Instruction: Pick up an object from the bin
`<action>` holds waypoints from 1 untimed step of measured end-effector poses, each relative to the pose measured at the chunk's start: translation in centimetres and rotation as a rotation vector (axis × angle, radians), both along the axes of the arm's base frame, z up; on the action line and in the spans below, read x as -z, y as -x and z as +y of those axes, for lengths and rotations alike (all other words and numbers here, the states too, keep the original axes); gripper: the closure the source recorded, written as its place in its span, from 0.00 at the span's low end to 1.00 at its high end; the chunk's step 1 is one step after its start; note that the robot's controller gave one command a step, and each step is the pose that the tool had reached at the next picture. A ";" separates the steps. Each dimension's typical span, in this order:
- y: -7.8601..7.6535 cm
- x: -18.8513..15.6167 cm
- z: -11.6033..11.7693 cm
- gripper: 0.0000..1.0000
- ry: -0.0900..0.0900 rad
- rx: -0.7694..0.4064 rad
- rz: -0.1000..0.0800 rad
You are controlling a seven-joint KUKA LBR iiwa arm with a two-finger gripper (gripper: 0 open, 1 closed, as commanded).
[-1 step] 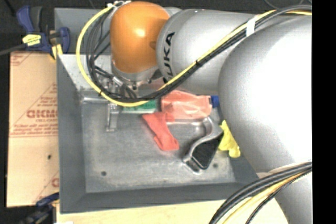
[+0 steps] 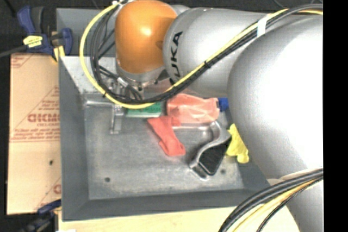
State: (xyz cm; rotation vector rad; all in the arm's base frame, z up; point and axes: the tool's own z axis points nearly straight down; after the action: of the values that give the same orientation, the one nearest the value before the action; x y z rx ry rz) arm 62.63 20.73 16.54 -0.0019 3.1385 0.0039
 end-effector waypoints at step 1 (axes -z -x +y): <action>-2.0 6.5 -4.9 0.00 -0.002 0.063 -0.002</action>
Offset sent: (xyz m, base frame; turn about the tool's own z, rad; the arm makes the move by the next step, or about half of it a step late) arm 0.0268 -0.1271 -0.0054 0.2210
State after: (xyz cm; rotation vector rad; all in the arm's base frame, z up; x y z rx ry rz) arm 64.68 15.84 10.07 0.0970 3.1349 0.0069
